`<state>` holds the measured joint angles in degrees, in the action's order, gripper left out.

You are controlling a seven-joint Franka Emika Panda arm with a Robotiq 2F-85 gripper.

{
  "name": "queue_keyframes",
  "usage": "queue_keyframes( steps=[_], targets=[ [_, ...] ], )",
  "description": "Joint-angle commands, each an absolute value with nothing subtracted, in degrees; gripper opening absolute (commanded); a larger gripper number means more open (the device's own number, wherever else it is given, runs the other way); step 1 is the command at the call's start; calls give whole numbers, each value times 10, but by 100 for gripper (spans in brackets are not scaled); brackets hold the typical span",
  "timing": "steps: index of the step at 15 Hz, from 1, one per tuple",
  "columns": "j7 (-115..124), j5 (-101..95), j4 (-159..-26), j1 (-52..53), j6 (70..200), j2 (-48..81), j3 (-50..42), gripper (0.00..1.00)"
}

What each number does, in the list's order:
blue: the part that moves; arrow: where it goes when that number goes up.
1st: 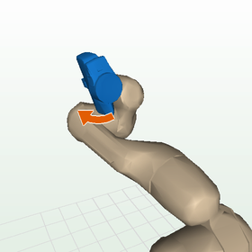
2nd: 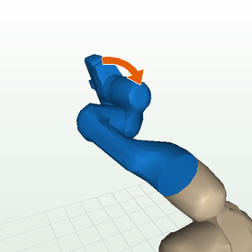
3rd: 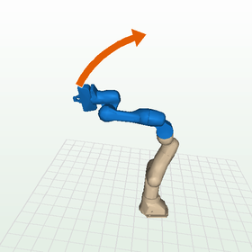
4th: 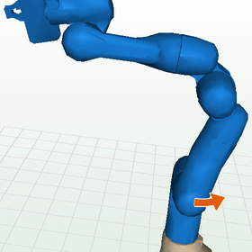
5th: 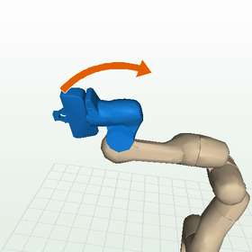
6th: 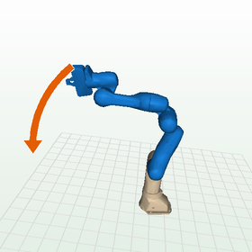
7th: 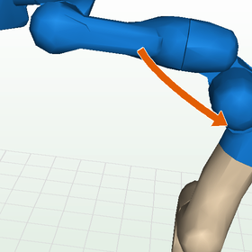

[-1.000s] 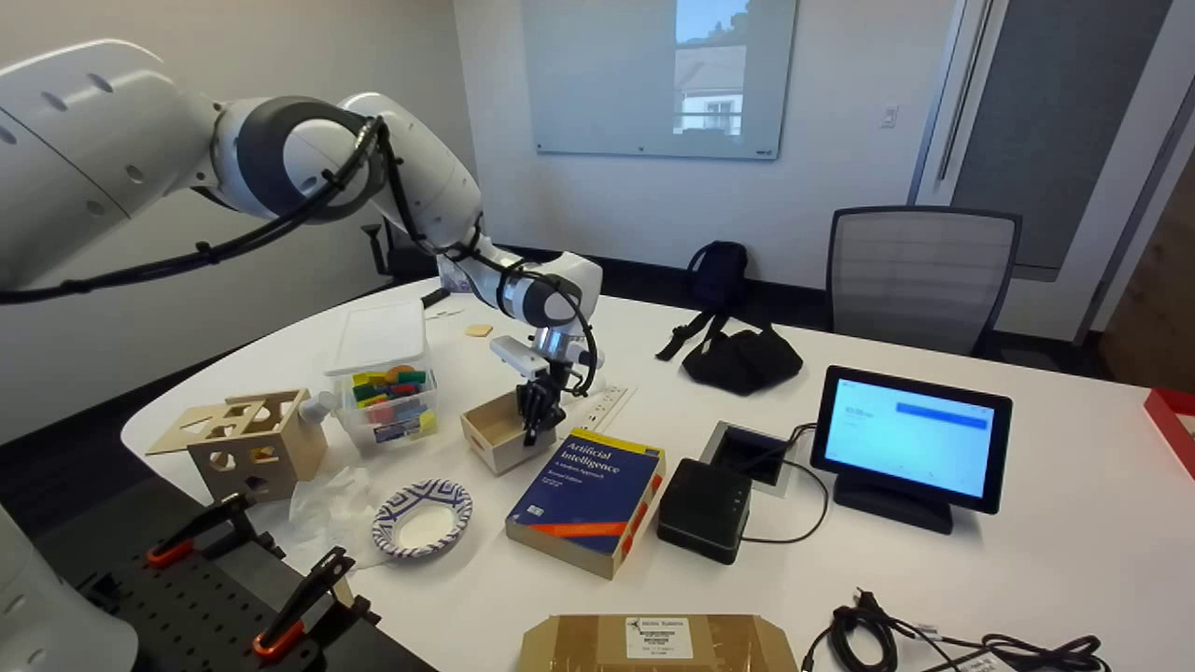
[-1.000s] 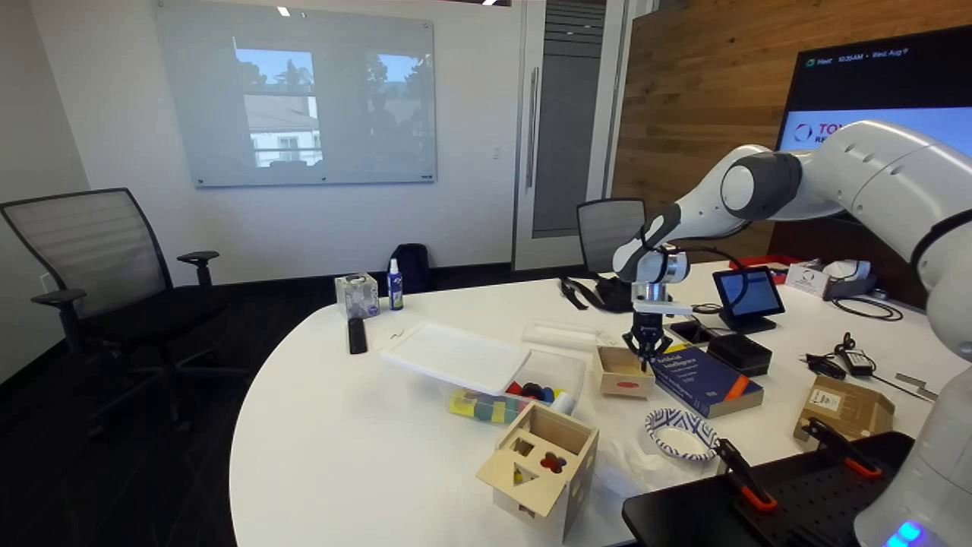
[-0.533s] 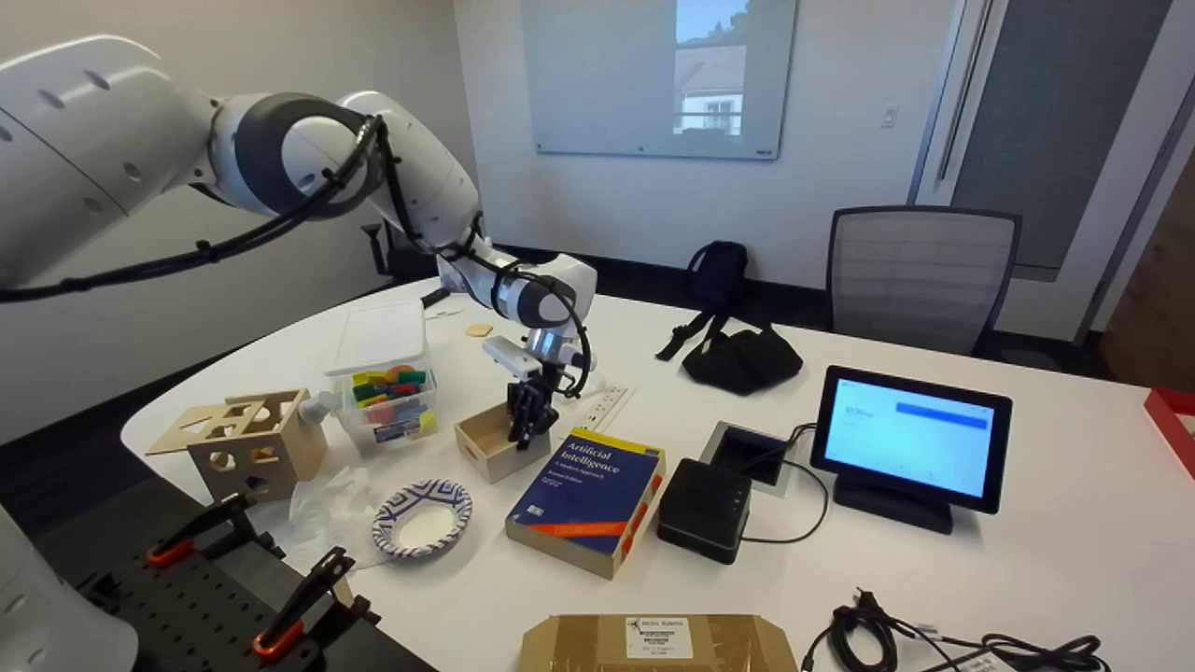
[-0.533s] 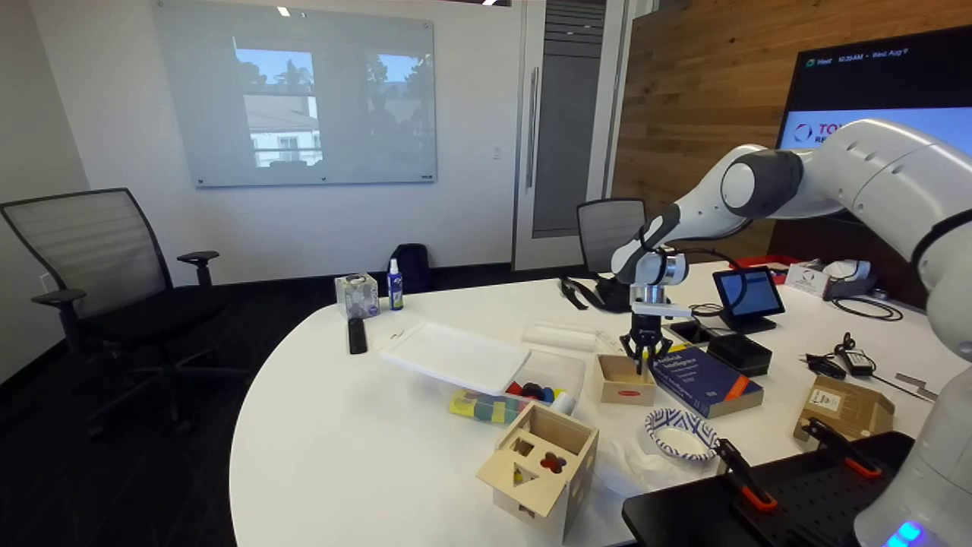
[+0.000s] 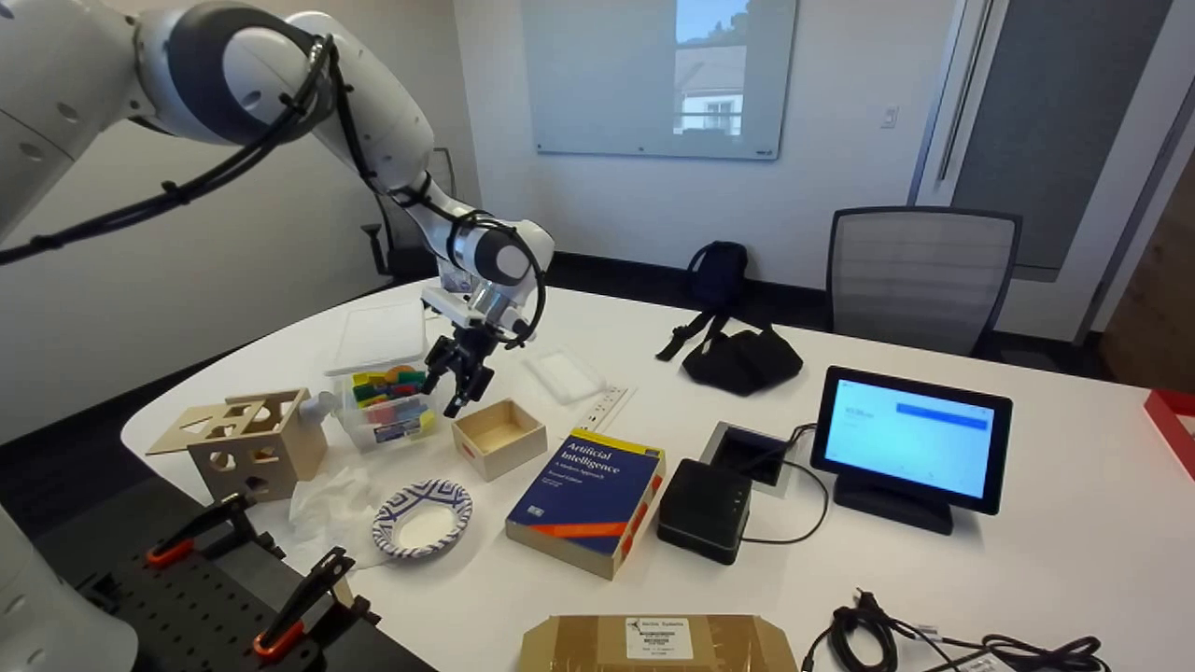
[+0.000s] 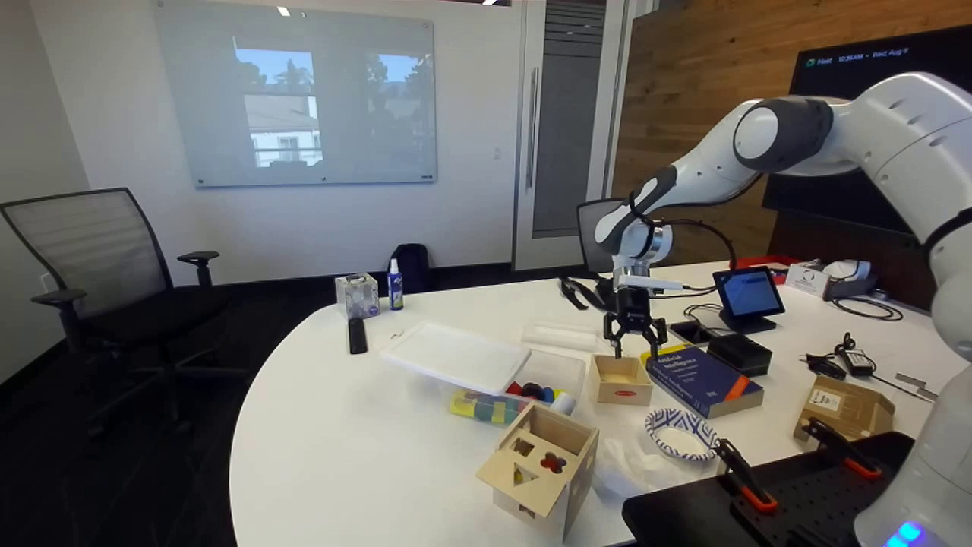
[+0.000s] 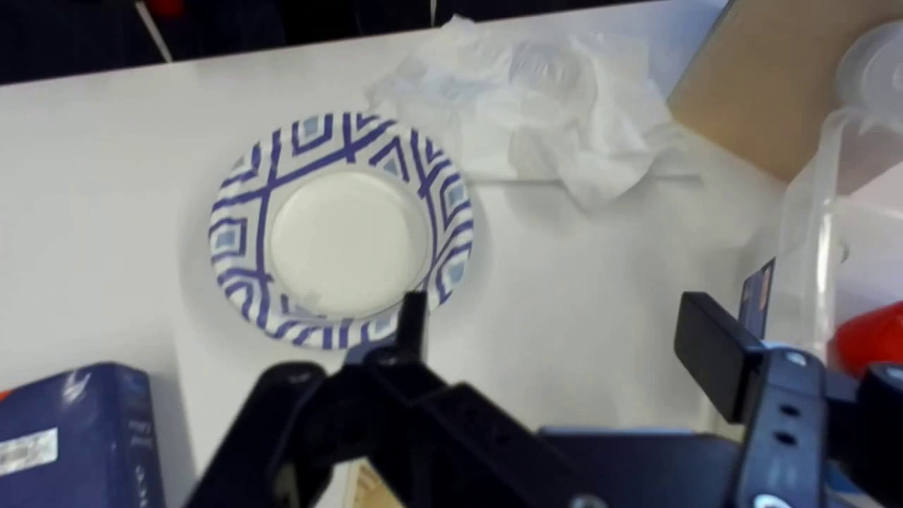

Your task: Move the small wooden box forward, pick up the white container, put it in the lunchbox and put the white lid on the lunchbox

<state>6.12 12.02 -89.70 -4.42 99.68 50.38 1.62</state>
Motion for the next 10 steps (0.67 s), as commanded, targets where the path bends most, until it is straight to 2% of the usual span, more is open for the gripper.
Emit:
queue_keyframes(
  steps=[1,6,10],
  targets=[
    [66,145,-1017,-25,1010,404,23,100],
    [71,104,-1083,34,1066,363,23,100],
    [82,78,-1135,76,1169,352,30,100]
  ],
)
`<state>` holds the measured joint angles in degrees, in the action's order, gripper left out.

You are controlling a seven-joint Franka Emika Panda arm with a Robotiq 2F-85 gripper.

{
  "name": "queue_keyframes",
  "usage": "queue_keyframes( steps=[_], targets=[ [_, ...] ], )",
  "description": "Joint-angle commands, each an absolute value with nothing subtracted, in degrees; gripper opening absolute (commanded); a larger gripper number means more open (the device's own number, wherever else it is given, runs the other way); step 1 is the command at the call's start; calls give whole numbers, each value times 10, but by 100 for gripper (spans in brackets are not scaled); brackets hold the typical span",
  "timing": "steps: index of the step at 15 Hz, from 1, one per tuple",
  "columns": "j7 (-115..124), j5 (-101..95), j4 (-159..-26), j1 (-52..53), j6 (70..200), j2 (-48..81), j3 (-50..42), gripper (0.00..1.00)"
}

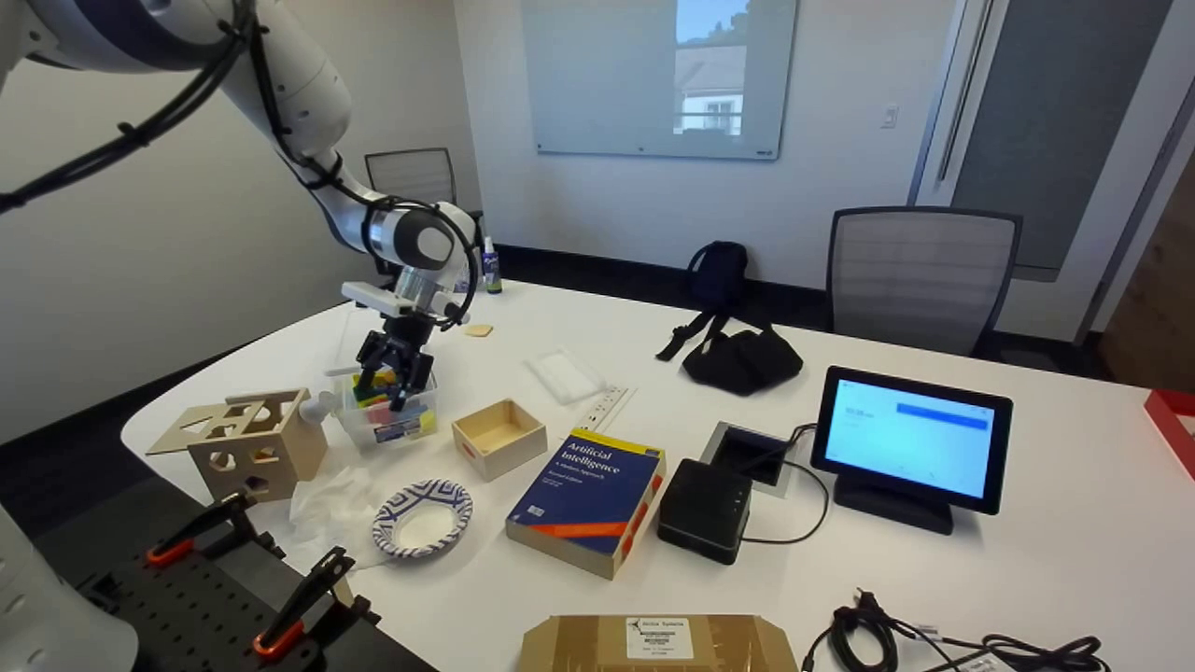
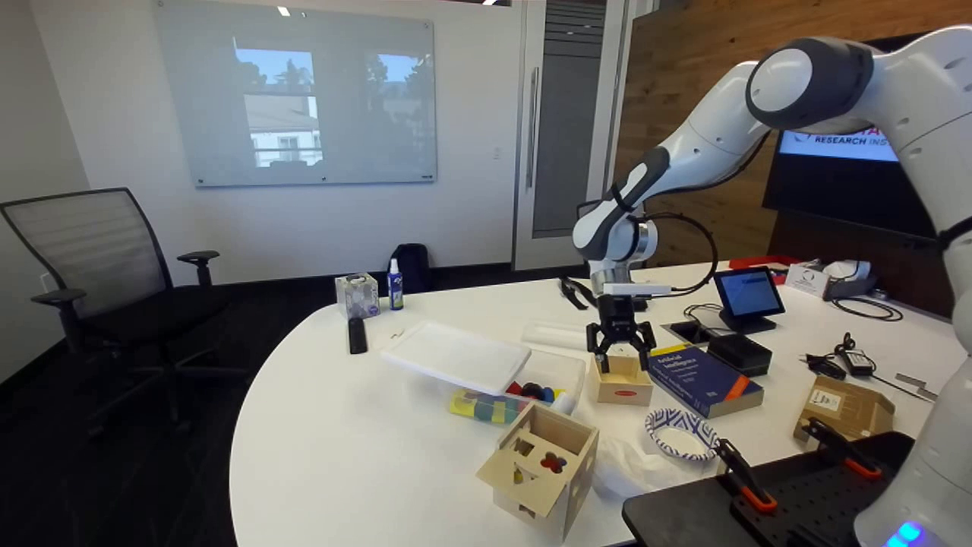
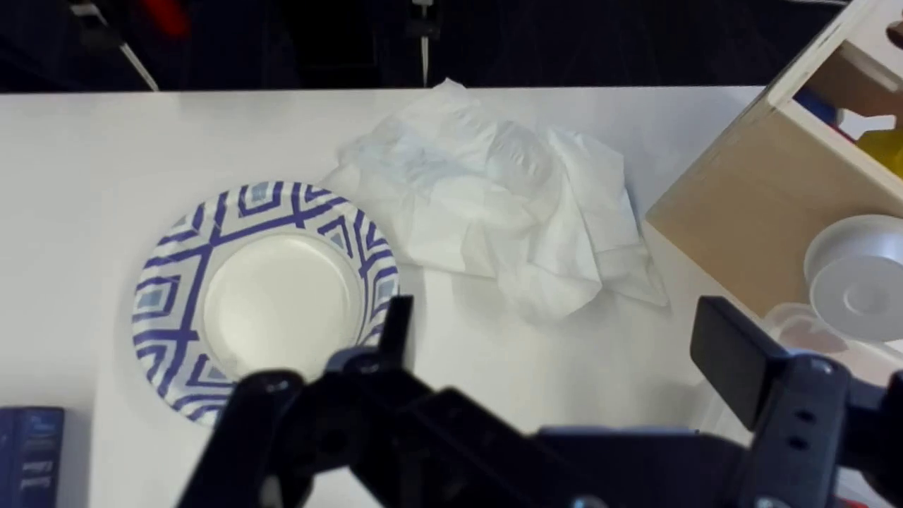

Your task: Move the small wooden box forward, pick up the white container, put it in the lunchbox and put the white lid on the lunchbox

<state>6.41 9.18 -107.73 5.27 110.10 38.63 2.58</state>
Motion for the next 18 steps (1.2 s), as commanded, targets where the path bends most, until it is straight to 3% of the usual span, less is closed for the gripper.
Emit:
queue_keyframes(
  steps=[1,9,18],
  targets=[
    [70,86,-1088,61,1127,386,30,100],
    [99,89,-1125,98,1204,392,44,100],
    [303,118,-1339,190,1518,265,49,100]
  ],
)
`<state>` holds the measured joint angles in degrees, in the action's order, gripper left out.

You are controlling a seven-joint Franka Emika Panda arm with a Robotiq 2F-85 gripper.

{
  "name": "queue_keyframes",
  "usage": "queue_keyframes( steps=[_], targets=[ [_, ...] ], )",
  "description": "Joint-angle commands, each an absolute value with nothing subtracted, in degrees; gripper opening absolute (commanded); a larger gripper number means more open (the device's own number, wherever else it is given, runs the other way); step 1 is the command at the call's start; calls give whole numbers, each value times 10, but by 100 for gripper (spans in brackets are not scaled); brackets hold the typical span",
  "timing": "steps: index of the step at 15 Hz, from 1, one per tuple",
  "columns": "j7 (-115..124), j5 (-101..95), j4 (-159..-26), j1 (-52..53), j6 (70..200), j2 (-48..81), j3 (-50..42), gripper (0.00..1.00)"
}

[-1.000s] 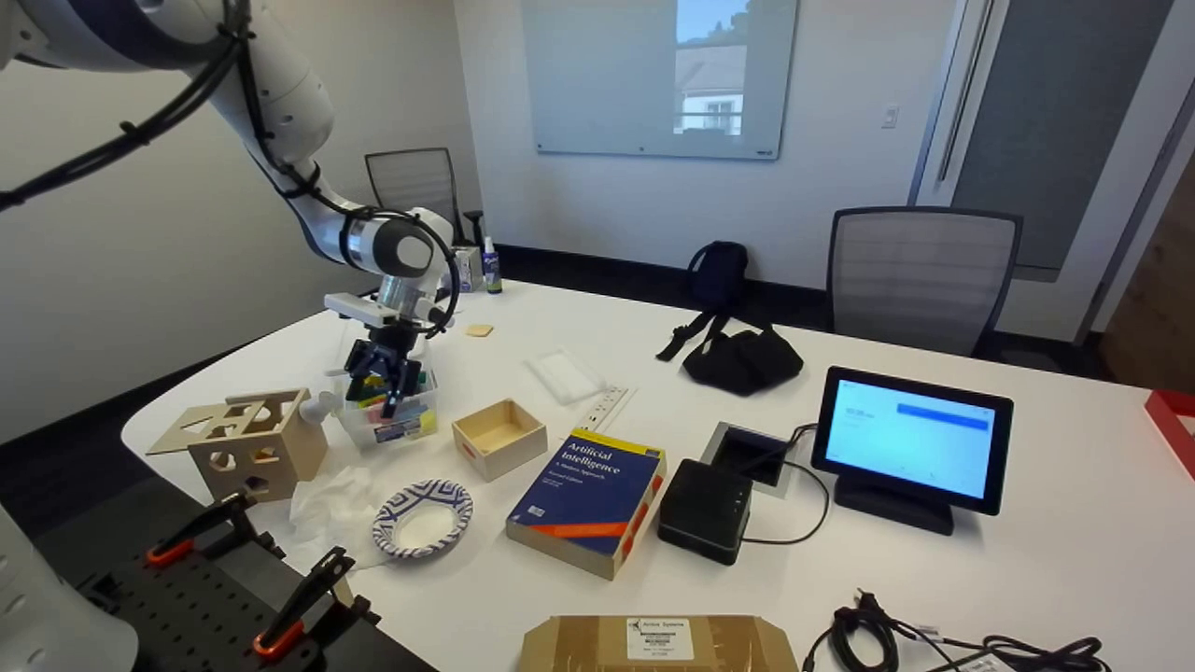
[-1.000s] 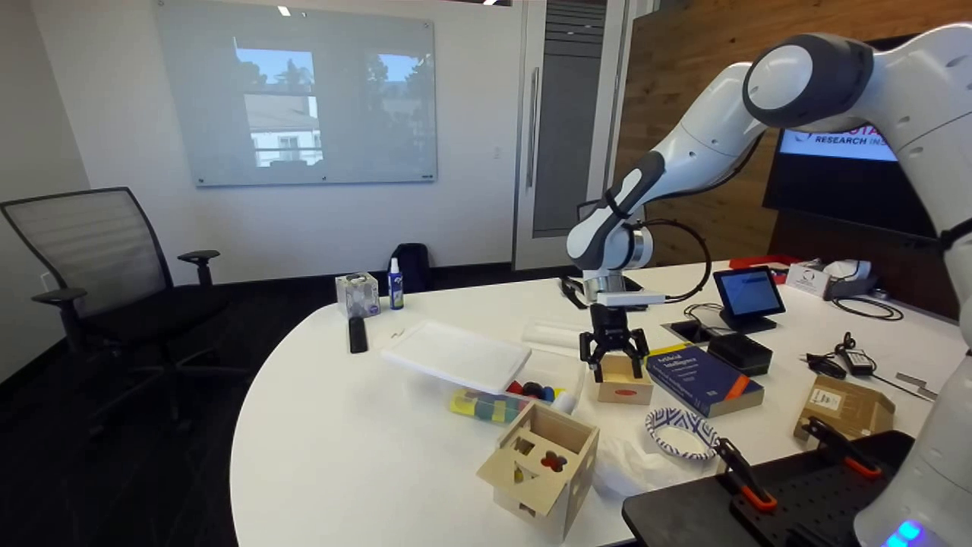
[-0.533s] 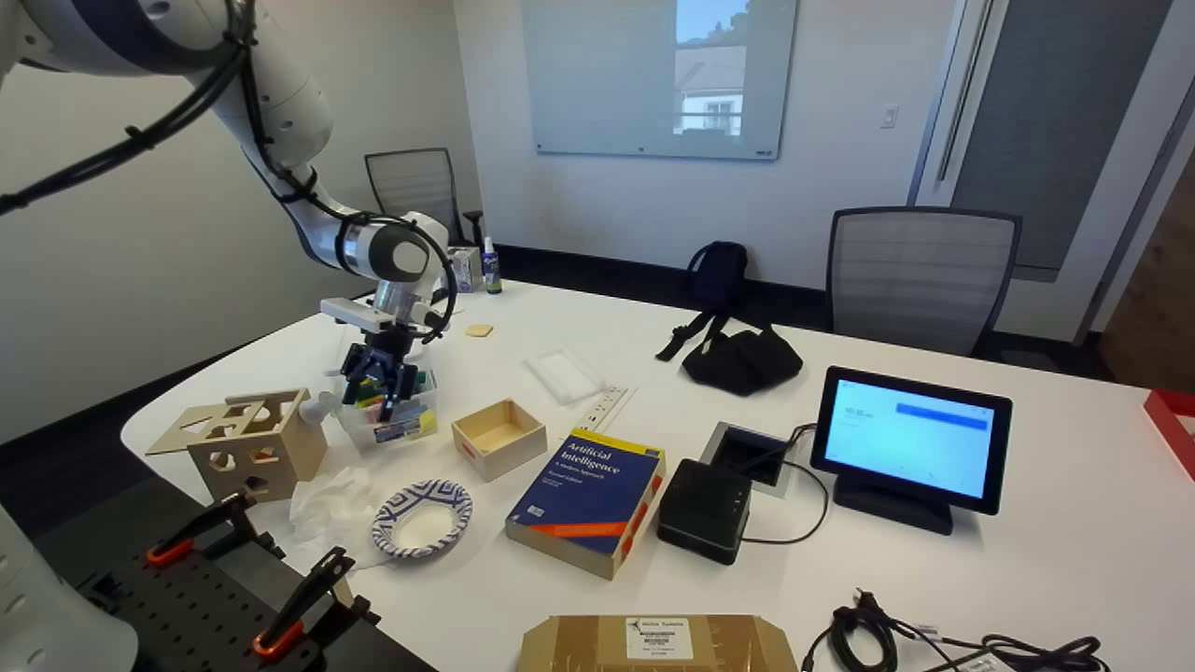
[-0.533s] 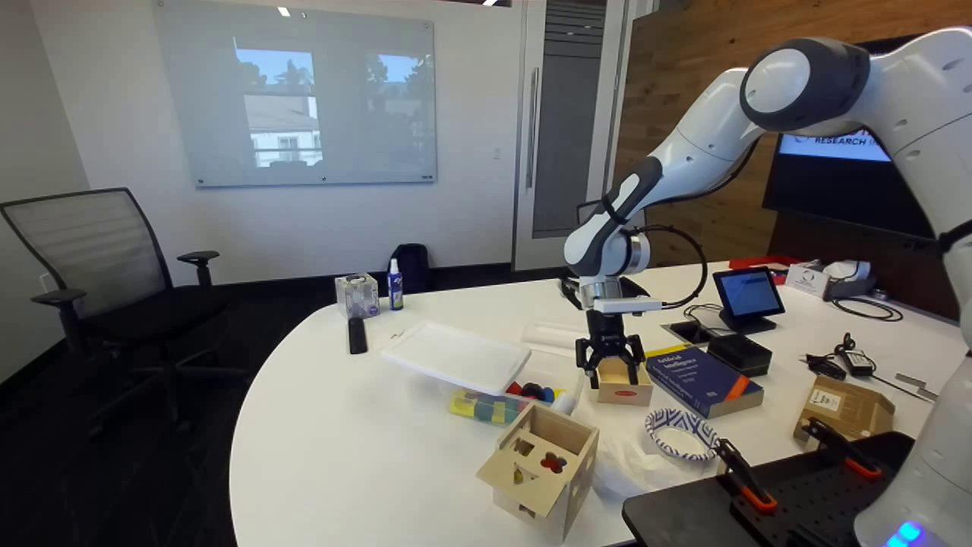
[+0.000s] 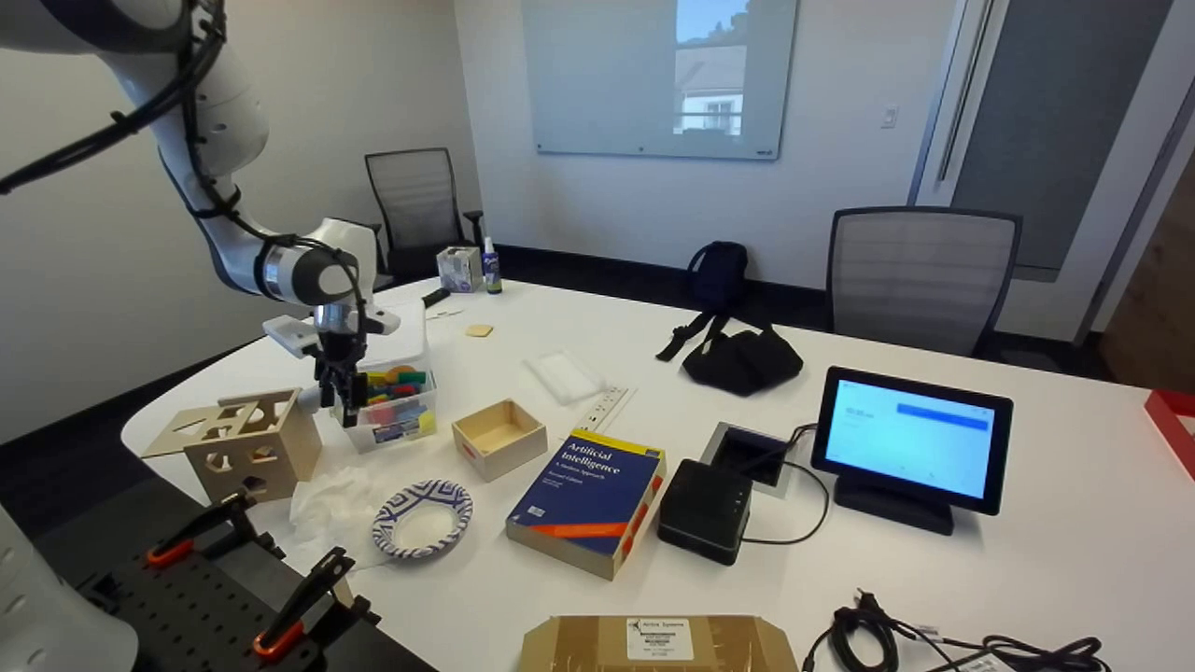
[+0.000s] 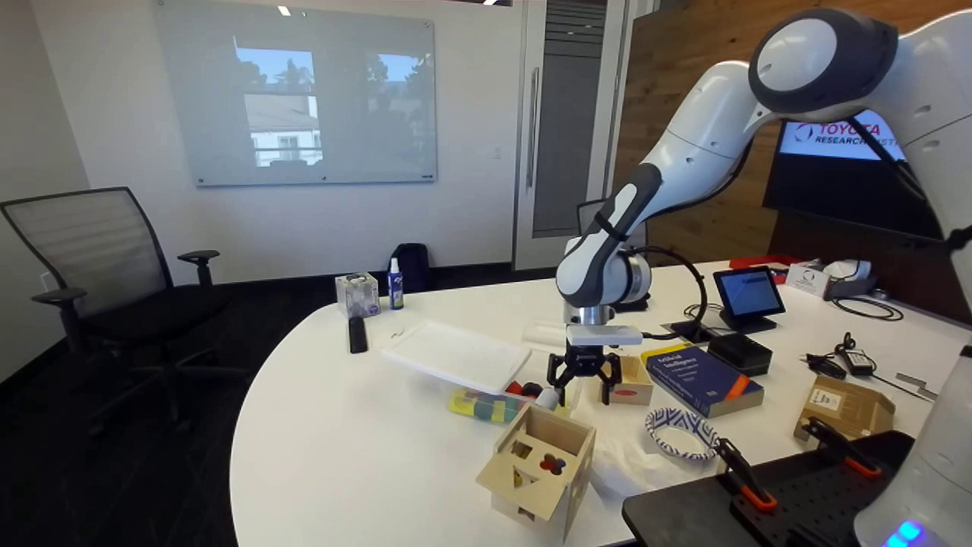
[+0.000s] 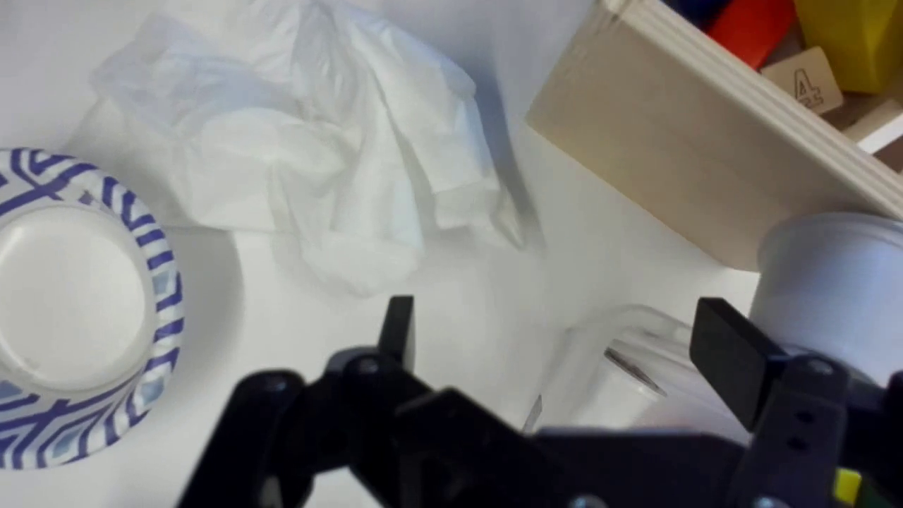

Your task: Move the small wooden box forward, pick up the white container, put it in the lunchbox and put the white lid on the lunchbox

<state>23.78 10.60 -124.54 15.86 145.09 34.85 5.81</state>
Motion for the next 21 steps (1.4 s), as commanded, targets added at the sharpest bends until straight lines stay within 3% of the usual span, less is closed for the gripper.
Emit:
queue_keyframes(
  steps=[1,5,21],
  targets=[
    [326,115,-1359,200,1536,248,45,100],
    [417,87,-1408,238,1564,196,28,100],
    [530,-120,-1313,325,1556,277,-3,100]
  ],
)
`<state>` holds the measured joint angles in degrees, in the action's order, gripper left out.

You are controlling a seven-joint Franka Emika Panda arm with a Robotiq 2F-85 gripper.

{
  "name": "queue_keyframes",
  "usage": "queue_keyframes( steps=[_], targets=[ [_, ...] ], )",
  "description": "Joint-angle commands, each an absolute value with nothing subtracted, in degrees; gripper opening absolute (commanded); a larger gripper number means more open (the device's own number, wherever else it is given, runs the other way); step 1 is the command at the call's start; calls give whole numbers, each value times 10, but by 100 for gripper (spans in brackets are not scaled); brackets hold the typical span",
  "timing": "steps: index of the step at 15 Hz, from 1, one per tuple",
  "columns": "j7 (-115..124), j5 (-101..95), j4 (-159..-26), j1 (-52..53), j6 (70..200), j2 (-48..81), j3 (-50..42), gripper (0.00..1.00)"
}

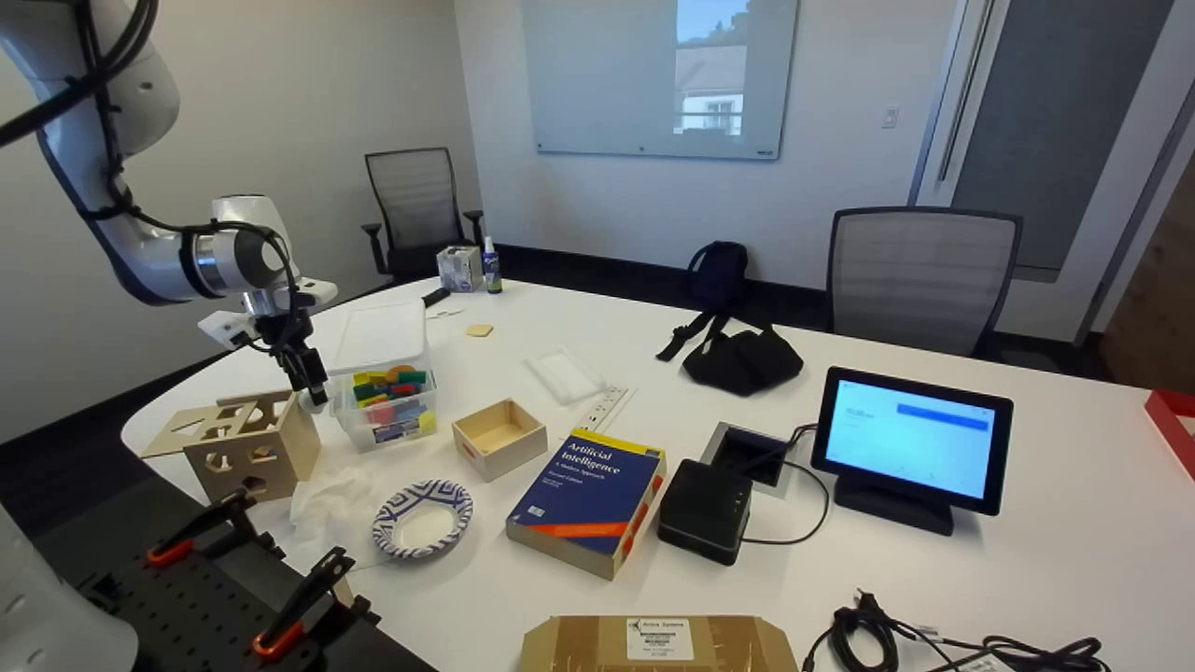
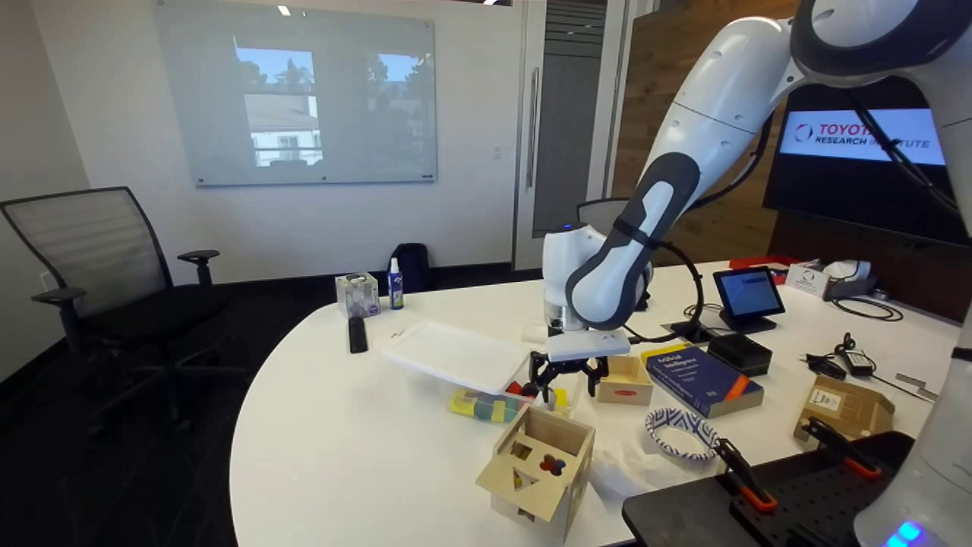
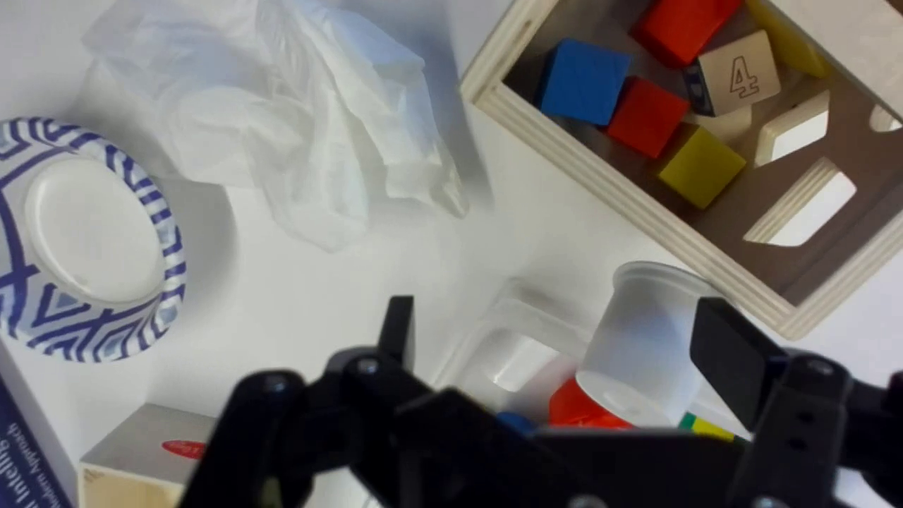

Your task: Move the small wooden box forward, pick up the white container, put it in the lunchbox and put the white lid on the lunchbox

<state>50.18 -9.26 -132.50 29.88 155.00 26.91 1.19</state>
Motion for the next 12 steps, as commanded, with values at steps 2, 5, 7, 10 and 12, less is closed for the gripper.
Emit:
queue_keyframes(
  steps=[2,5,7,10,12],
  targets=[
    [539,-129,-1303,330,1560,290,-7,100],
    [530,-129,-1289,330,1568,306,-9,100],
    [534,-138,-1279,340,1571,313,-18,100],
    [536,-150,-1261,350,1564,320,-26,100],
    [530,-148,-1249,352,1564,327,-28,100]
  ],
)
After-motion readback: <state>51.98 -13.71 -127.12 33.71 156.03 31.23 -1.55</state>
